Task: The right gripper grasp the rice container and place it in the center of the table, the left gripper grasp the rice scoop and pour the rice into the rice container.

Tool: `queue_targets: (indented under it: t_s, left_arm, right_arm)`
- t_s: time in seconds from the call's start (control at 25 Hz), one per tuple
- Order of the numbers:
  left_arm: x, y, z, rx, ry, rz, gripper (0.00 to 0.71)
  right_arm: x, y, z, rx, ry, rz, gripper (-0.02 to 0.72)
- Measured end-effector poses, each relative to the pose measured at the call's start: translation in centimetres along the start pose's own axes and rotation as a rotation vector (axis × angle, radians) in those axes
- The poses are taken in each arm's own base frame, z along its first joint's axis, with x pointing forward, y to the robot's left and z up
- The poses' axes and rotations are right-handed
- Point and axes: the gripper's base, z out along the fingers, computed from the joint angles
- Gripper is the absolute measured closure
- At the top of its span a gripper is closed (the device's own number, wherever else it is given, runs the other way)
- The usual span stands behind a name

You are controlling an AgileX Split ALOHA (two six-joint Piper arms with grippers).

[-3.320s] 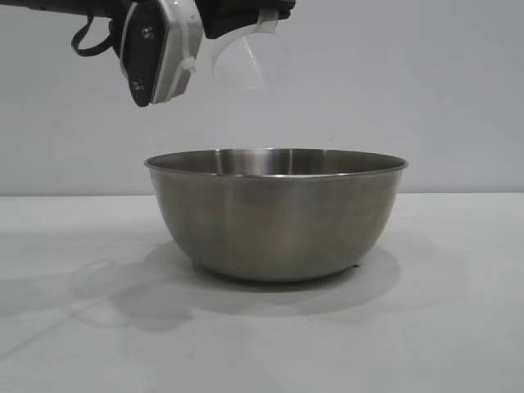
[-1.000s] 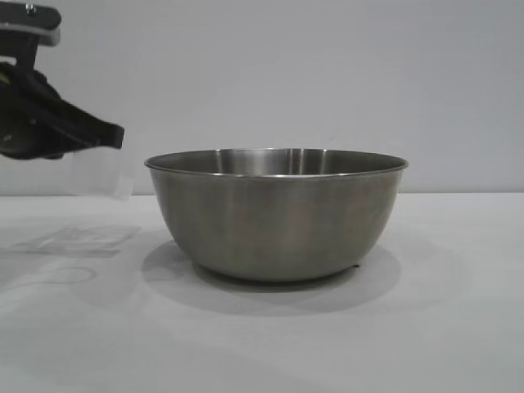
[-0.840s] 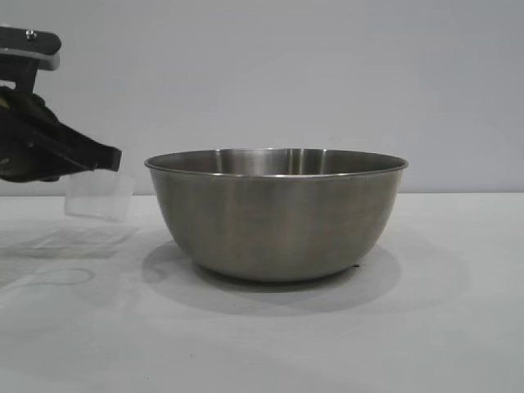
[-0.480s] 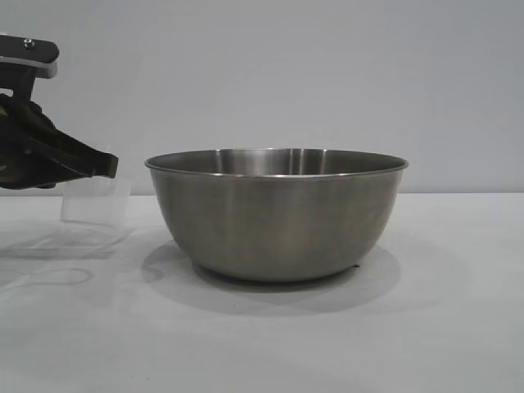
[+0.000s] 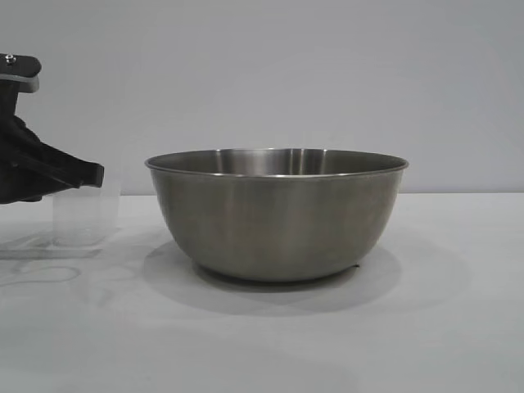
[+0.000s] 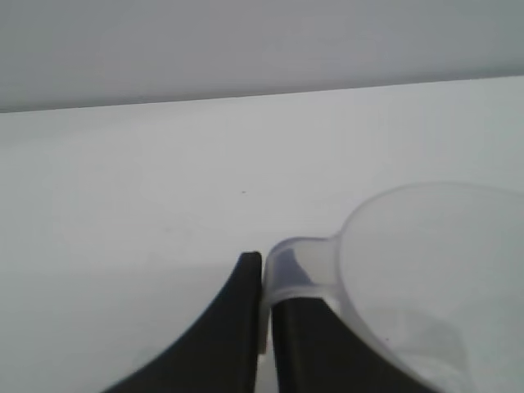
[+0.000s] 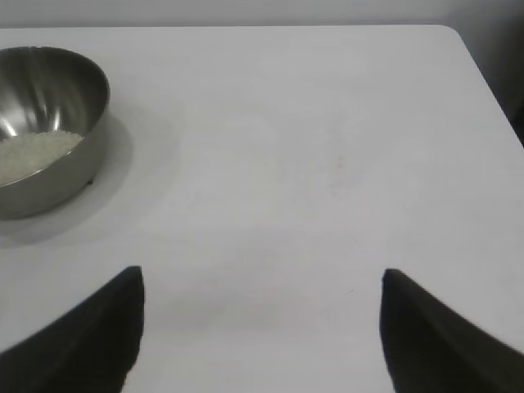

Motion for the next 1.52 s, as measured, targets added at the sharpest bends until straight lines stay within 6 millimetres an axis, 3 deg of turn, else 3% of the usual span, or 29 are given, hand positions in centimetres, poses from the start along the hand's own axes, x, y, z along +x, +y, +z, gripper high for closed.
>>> queue_targets:
  t_s: [0.04,0.08,0.32,0.36,0.4,1.08,1.32,1.52]
  left_arm:
    - [0.3,0.1,-0.2,-0.001,0.011,0.005,0.567]
    - [0.5,0.2,-0.5,0.001,0.023,0.010,0.509]
    - [1.8,0.9,-2.2,0.014,0.084,0.044,0.511]
    - [1.6,1.0,-2.5,0.015,0.085,0.045,0.456]
    - [1.5,1.1,-2.9,0.017,0.086,0.046,0.448]
    - [-0.5,2.2,-10.6,0.238,0.082,-0.023,0.456]
    - [-1.3,1.1,-11.7,0.394,0.057,-0.038,0.456]
    - [-1.3,1.0,-11.7,0.404,0.060,-0.050,0.456]
  right_arm:
    - [0.0,0.0,0.0,0.000,0.000,0.000,0.171]
    - [0.0,0.0,0.0,0.000,0.000,0.000,0.171]
    - [0.0,0.0,0.0,0.000,0.000,0.000,0.171]
    - [0.0,0.0,0.0,0.000,0.000,0.000,0.171]
    - [0.0,0.0,0.0,0.000,0.000,0.000,0.171]
    - [0.0,0.0,0.0,0.000,0.000,0.000,0.171]
    - [0.0,0.0,0.0,0.000,0.000,0.000,0.171]
    - [0.0,0.0,0.0,0.000,0.000,0.000,0.171]
